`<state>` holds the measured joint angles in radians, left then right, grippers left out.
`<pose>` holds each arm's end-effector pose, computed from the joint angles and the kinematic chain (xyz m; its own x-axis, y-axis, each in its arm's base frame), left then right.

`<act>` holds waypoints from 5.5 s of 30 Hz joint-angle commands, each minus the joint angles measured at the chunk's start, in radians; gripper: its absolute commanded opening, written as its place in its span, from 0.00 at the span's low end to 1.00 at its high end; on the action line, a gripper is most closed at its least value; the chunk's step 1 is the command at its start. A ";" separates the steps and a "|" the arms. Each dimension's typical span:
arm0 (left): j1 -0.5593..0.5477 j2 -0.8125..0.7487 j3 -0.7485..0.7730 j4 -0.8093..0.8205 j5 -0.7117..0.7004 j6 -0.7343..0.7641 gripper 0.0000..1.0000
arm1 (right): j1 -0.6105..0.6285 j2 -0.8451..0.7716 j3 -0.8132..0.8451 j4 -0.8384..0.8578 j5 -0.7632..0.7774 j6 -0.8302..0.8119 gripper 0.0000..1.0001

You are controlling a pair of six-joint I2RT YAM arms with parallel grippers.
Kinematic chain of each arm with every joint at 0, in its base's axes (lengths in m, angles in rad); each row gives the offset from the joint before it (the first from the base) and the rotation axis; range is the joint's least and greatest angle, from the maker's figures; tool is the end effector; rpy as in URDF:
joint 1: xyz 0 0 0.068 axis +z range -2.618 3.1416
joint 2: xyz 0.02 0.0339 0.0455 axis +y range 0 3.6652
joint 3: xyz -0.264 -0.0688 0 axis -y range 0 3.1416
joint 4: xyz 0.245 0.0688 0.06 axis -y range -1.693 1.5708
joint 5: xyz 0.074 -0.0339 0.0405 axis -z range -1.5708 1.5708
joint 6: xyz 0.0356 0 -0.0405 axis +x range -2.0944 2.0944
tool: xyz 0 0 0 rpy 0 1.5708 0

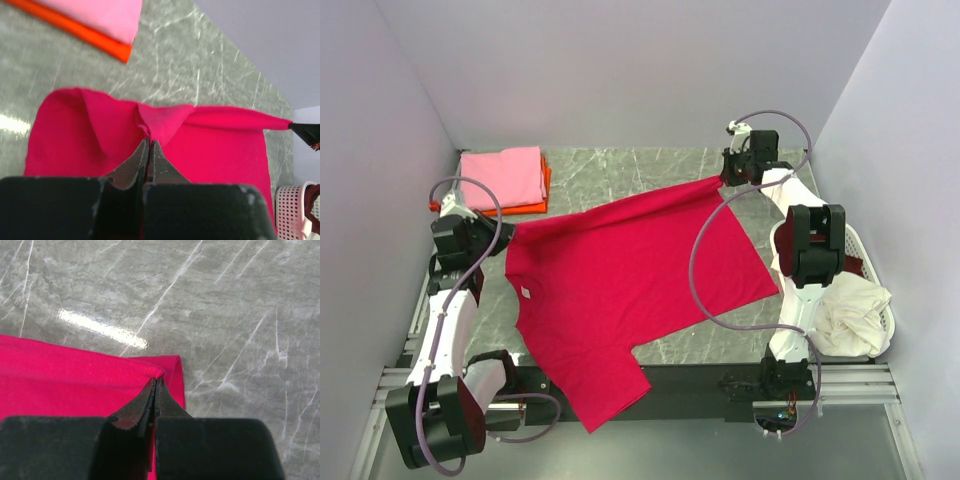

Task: Fold and stack the t-shirts
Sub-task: Fold the tshirt

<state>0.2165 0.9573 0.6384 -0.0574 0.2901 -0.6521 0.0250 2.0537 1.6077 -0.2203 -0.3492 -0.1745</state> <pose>0.2171 0.0373 0.2698 -0.3180 -0.6653 -0.6754 -0.1749 0.7413 -0.6479 0.4735 0.0240 0.2293 -0.5577 -0.1771 -0.8109 -0.3952 0.9158 0.0718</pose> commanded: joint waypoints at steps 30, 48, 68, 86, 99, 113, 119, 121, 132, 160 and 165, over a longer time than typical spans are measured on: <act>0.001 -0.112 -0.111 -0.202 0.152 -0.146 0.01 | -0.020 -0.125 -0.130 -0.014 0.167 -0.103 0.48; 0.000 -0.158 -0.132 -0.341 0.188 -0.141 0.01 | -0.020 -0.185 -0.158 -0.037 0.092 -0.086 0.49; -0.045 0.219 0.176 -0.408 0.224 0.153 0.56 | -0.019 -0.260 -0.164 -0.126 -0.094 -0.126 0.50; -0.255 0.747 0.452 -0.443 -0.038 0.284 0.45 | -0.008 -0.313 -0.204 -0.165 -0.186 -0.149 0.52; -0.299 0.839 0.515 -0.469 -0.074 0.293 0.30 | -0.010 -0.317 -0.213 -0.166 -0.192 -0.151 0.52; -0.344 0.660 0.495 -0.512 0.018 0.296 0.01 | -0.011 -0.336 -0.212 -0.165 -0.203 -0.145 0.53; -0.428 0.560 0.325 -0.477 0.292 0.293 0.02 | -0.017 -0.337 -0.204 -0.165 -0.208 -0.140 0.53; -0.462 0.564 0.285 -0.476 0.382 0.296 0.26 | -0.019 -0.337 -0.203 -0.168 -0.206 -0.140 0.53; -0.523 0.336 0.359 -0.529 0.048 0.275 0.72 | -0.020 -0.276 -0.132 -0.237 -0.212 -0.172 0.53; -0.549 0.750 0.583 -0.395 -0.074 0.374 0.60 | -0.019 0.272 0.445 -0.499 0.015 -0.034 0.42; -0.551 0.745 0.573 -0.392 -0.071 0.374 0.59 | -0.019 0.306 0.478 -0.508 0.010 -0.028 0.42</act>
<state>-0.3290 1.7119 1.1847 -0.4541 0.2203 -0.3000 0.0120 2.3295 2.0350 -0.7120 -0.3485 -0.2161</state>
